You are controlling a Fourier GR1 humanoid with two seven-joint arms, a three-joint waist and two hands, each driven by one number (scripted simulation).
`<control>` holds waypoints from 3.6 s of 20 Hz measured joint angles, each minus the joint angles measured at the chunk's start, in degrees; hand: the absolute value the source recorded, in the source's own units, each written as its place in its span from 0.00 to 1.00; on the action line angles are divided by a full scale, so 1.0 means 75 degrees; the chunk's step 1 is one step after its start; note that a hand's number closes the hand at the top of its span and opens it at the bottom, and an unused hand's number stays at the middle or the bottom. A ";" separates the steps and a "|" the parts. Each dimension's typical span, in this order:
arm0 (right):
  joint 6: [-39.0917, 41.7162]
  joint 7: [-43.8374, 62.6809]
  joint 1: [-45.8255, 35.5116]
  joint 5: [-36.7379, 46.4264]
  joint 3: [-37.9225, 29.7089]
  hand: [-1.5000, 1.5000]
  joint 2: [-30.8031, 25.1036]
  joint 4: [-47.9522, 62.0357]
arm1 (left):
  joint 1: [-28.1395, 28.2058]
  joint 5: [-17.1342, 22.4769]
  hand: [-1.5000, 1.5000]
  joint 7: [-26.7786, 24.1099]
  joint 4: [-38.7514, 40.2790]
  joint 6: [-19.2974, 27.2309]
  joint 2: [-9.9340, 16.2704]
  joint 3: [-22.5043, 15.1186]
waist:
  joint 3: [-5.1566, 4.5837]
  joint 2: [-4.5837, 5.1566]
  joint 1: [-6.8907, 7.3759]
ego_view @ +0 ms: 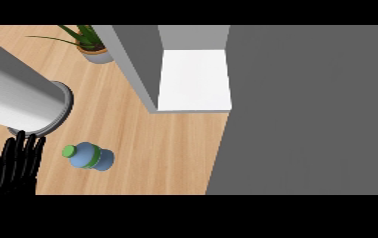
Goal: Pick up the bottled water, place it into the cabinet and close the cabinet
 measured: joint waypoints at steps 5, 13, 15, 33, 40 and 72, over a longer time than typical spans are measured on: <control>-0.0091 0.0019 -0.0056 0.0014 -0.0115 0.00 -0.0211 -0.0026 | -0.0308 -0.0350 0.00 -0.0699 0.1069 -0.0038 0.0090 -0.0081 | 0.0002 0.0002 0.0007; -0.0382 0.0017 -0.0126 0.0071 0.0144 0.00 -0.0293 0.0001 | -0.0804 -0.0826 0.00 -0.1513 0.2381 0.0346 0.0001 -0.0354 | 0.0004 0.0003 0.0023; -0.0433 -0.0026 -0.0105 0.0083 0.0211 0.00 -0.0358 -0.0006 | -0.0946 -0.0922 0.00 -0.1751 0.2792 0.0435 0.0010 -0.0371 | 0.0005 0.0002 0.0016; -0.0843 -0.0117 -0.0203 0.0180 0.0549 0.00 -0.0723 0.0031 | -0.2249 -0.1105 0.00 -0.3750 0.6292 0.0937 0.0403 -0.0128 | 0.0001 0.0008 0.0012; -0.1024 -0.0242 -0.0182 0.0192 0.0616 0.00 -0.0787 0.0112 | -0.2742 -0.0839 0.00 -0.3947 0.7019 0.0765 0.0592 -0.0112 | 0.0002 0.0005 0.0007; -0.1175 -0.0162 -0.0460 0.0167 0.0407 0.00 -0.1062 0.0146 | -0.2879 0.0417 1.00 -0.2330 0.5657 0.1511 -0.0037 -0.1854 | 0.0012 -0.0002 0.0082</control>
